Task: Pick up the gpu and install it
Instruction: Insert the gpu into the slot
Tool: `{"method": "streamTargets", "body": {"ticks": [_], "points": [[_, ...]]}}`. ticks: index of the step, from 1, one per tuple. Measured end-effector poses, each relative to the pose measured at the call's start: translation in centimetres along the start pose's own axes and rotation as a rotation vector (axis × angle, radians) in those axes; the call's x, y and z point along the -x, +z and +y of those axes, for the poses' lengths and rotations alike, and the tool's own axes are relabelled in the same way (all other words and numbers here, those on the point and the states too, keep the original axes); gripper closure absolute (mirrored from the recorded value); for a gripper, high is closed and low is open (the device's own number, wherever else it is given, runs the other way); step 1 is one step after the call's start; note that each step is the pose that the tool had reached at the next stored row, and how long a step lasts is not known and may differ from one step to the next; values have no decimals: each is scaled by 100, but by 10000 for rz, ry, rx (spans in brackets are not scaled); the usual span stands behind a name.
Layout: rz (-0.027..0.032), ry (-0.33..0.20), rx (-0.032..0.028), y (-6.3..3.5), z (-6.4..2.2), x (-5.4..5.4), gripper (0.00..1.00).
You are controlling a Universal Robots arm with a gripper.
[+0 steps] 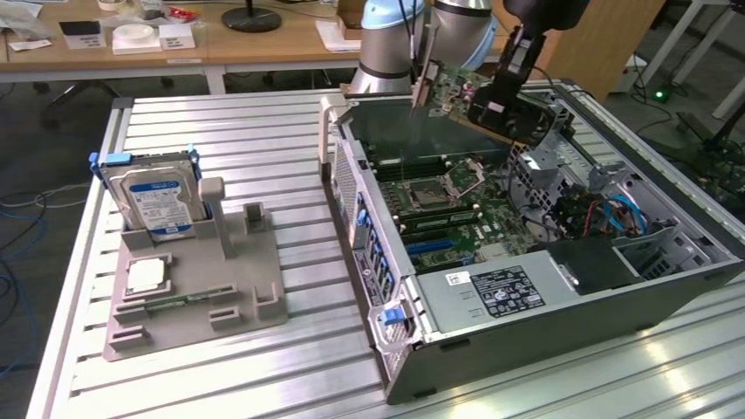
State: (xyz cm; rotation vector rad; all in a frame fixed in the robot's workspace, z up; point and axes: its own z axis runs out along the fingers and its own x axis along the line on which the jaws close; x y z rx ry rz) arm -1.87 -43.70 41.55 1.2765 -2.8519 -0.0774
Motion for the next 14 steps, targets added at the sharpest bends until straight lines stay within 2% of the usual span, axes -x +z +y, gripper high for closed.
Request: {"method": "streamTargets", "body": {"ticks": [14], "points": [[113, -2180, 12, 0, -1, 1, 72]]}}
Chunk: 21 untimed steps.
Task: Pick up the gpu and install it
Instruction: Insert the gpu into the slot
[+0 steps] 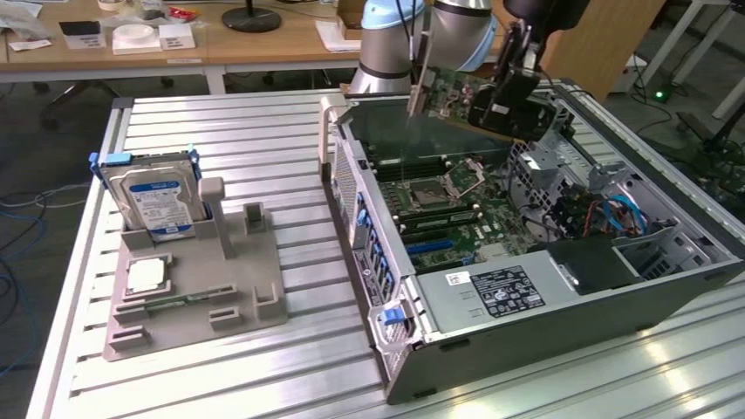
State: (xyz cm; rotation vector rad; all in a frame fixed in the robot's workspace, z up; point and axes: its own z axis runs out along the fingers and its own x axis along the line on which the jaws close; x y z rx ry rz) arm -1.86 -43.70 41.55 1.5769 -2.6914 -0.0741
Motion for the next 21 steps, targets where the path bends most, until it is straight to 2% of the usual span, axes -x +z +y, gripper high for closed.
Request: {"method": "streamTargets", "body": {"ticks": [12, 21], "points": [[108, -2083, 11, 0, 0, 0, 72], [158, -3104, 13, 2, -6, 3, 72]]}}
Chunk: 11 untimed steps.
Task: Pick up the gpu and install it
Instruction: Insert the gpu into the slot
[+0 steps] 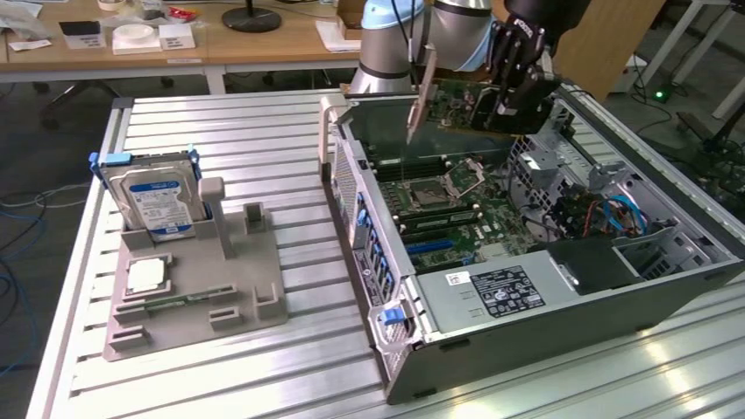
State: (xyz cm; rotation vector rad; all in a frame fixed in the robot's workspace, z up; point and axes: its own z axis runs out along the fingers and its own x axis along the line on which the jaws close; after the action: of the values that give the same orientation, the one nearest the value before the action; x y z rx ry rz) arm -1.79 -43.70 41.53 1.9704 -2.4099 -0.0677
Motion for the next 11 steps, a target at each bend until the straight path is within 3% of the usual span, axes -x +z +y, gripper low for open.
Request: {"method": "streamTargets", "body": {"ticks": [3, 7, 9, 11], "points": [[1, -160, -32, 5, -1, 0, 72], [-16, -212, -255, 20, -2, 1, 72], [-2, -214, -395, 27, -2, 0, 72], [-1, -306, -440, 40, -3, 1, 72]]}}
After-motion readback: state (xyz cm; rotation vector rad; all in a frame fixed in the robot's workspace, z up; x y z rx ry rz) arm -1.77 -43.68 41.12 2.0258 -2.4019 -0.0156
